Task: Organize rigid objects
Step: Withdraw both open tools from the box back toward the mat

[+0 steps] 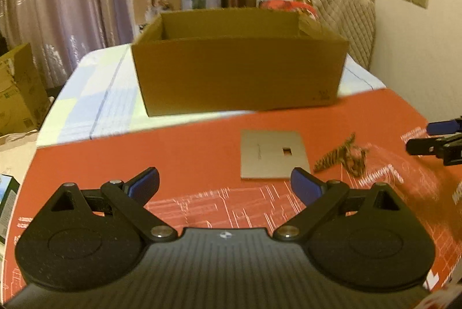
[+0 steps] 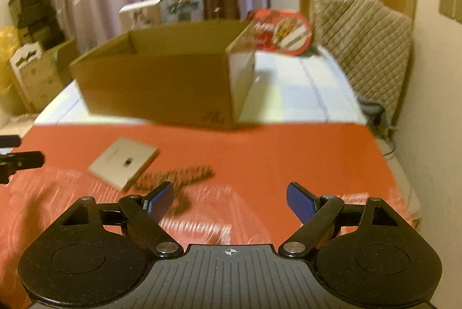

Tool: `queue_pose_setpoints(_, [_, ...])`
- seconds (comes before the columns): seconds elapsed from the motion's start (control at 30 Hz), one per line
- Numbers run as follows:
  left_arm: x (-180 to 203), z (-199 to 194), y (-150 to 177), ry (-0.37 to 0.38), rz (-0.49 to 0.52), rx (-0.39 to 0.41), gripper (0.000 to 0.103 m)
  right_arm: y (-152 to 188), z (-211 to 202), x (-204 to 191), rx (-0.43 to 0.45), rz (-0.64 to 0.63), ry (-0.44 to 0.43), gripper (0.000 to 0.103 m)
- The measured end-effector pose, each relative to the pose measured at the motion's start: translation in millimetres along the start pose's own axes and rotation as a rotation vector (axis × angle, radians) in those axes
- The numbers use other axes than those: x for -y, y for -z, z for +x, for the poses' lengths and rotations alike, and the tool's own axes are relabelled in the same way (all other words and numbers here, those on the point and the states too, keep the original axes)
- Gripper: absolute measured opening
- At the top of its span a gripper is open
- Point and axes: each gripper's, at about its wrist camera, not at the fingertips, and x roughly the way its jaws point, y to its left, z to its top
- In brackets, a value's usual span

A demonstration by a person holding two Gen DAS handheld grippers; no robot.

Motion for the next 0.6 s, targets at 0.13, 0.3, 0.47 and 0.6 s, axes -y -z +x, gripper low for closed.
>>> queue_pose_setpoints(0.13, [2.7,9.2,3.5,0.022,-0.012,-0.023,0.096,4.2,7.3,-17.2,-0.008,-0.038,-0.048,0.083])
queue_pose_setpoints(0.3, [3.9,17.7,4.9,0.033,-0.016,-0.044,0.096,4.5,21.5,-28.1,-0.028,-0.053,-0.065,0.083])
queue_pose_setpoints(0.47, [6.4,25.8,4.1,0.036,-0.016,-0.061,0.096,6.8,33.8,-28.1,-0.043,-0.041,-0.075,0.083])
queue_pose_setpoints(0.6, [8.9,31.0,2.9,0.037,-0.012,-0.069,0.096,7.7,43.0,-28.6,-0.052,-0.029,-0.079,0.083])
